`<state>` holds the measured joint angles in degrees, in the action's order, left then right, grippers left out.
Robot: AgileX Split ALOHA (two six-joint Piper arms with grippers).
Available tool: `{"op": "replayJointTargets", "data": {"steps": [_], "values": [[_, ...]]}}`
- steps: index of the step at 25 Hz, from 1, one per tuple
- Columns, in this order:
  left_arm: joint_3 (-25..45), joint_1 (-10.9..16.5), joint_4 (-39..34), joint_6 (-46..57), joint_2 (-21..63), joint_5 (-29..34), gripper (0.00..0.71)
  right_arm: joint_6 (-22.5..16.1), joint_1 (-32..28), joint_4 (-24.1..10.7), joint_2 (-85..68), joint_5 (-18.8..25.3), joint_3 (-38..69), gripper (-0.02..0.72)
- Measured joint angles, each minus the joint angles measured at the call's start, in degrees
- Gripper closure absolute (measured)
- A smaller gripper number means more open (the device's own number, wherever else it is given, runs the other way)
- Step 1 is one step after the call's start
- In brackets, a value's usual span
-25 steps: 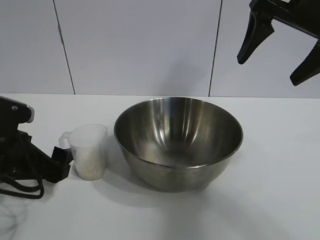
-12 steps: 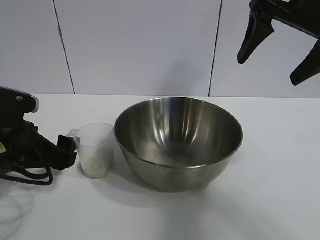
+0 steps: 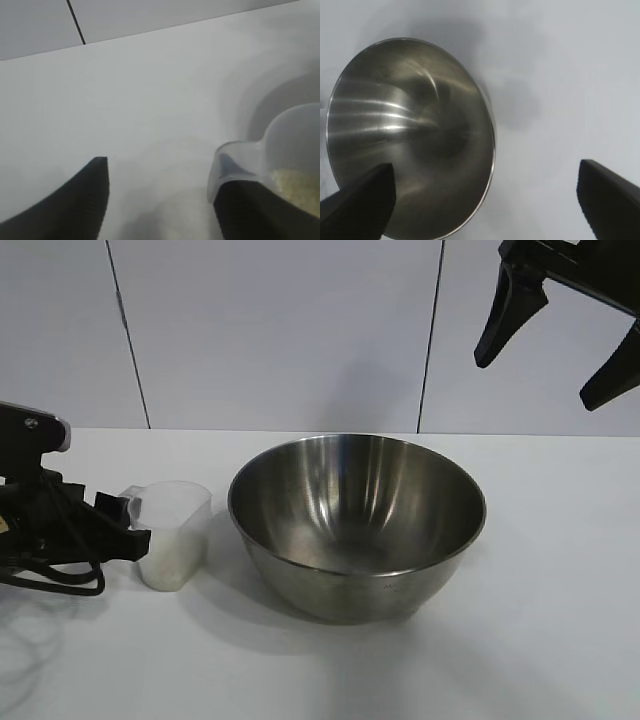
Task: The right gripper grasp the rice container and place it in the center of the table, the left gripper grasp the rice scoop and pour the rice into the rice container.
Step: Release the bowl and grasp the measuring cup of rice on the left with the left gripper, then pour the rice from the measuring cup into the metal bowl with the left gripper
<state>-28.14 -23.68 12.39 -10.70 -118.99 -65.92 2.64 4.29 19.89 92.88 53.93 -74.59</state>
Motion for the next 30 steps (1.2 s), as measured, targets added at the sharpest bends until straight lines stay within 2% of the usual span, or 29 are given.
{"op": "replayJointTargets", "data": {"steps": [8,11,21,26,28,30], "values": [[0.0,0.0,0.0,0.1,0.0,0.0,0.616,0.0,0.0,0.0,0.0,0.0,0.0,0.021],[0.0,0.0,-0.1,0.1,0.0,0.0,0.680,0.0,0.0,0.0,0.0,0.0,0.0,0.021],[0.0,0.0,-4.5,-2.4,5.3,0.2,0.700,0.0,0.0,0.0,0.0,0.0,0.0,0.021],[-0.3,0.1,-9.1,-6.8,11.2,0.9,0.700,0.0,0.0,0.0,0.0,0.0,0.0,0.021],[-2.1,0.1,-9.6,-8.7,14.3,4.8,0.700,0.0,0.0,0.0,0.0,0.0,0.0,0.021],[-4.5,0.0,-10.1,-11.6,17.6,11.7,0.700,0.0,0.0,0.0,0.0,0.0,0.0,0.021]]}}
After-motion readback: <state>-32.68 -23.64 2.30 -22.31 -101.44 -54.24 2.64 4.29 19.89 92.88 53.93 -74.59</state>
